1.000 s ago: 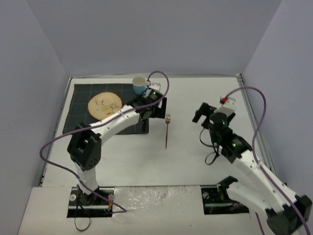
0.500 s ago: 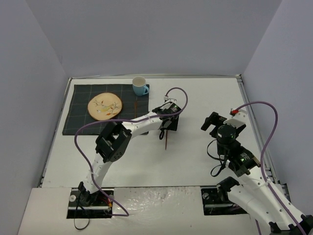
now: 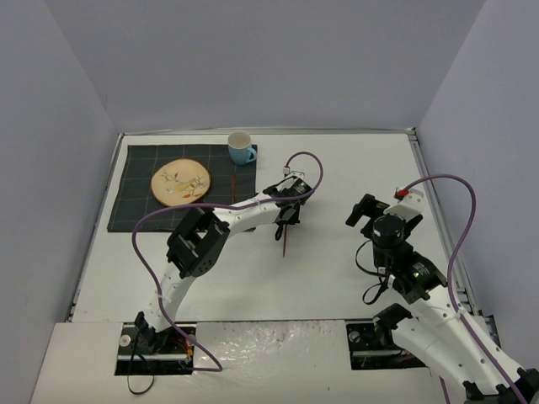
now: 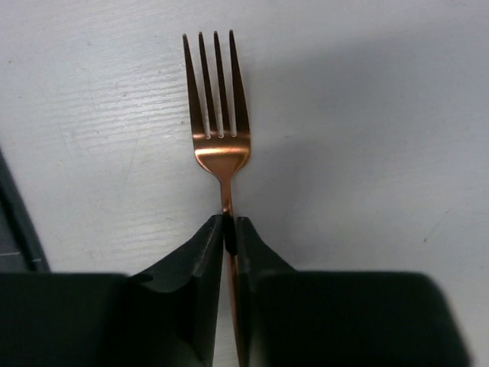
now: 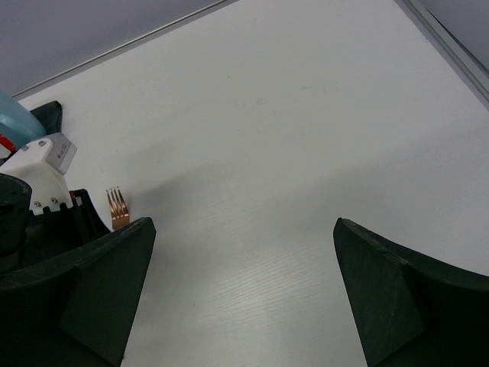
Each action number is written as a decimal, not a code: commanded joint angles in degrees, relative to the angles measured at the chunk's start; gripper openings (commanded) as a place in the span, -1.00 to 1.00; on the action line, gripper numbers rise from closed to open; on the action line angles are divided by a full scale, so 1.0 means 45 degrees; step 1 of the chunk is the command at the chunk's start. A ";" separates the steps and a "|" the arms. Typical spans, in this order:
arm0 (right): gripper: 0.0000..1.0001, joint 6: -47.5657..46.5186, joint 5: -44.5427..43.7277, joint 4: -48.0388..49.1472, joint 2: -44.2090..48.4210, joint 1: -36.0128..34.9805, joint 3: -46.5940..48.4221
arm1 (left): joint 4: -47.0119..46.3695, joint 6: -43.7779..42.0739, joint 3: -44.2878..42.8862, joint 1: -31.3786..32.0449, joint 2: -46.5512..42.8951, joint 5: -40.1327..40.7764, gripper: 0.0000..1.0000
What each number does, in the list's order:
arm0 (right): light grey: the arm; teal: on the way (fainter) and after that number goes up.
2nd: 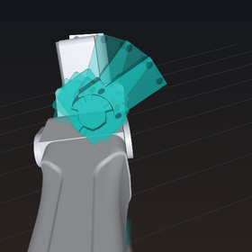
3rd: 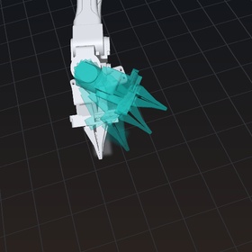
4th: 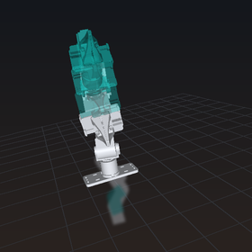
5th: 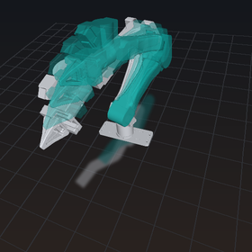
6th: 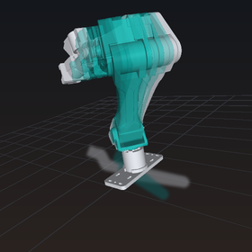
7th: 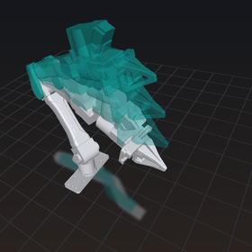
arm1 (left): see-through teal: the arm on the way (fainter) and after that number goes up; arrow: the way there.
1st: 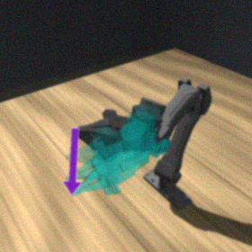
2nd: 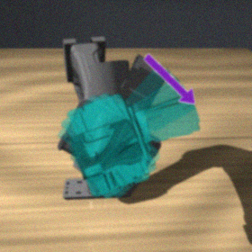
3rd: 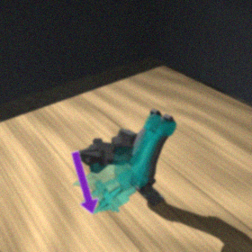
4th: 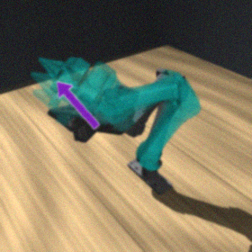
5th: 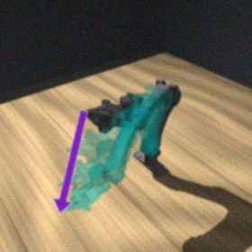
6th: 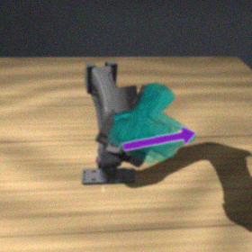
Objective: Set the dinner table for one person
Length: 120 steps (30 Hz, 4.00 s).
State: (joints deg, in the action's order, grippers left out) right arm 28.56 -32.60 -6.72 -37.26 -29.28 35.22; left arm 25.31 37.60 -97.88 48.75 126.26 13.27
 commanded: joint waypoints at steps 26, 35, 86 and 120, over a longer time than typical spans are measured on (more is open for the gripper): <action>1.00 -0.1093 0.2852 0.1739 -0.1187 0.0041 0.0494 | 0.1171 -0.7650 0.2962 -0.8044 -0.8542 -0.1615 -1.00; 1.00 -0.1283 0.4849 0.3053 -0.2292 0.0034 0.0168 | -0.0506 -0.9050 0.3211 -1.2946 -0.7455 -0.4916 -1.00; 1.00 -0.1717 0.5498 0.3954 -0.4377 0.0061 0.0532 | -0.1855 -1.0913 0.1302 -1.5002 -0.1455 -0.5643 -0.81; 1.00 -0.3340 0.2819 0.2505 -0.0186 0.0051 0.1950 | 0.1295 -0.6219 0.4941 -1.2789 -1.5686 -0.2273 0.94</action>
State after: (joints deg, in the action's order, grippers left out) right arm 15.96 -15.21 4.03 -40.39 -29.28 40.19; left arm 26.96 7.06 -78.85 -12.83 61.06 -0.39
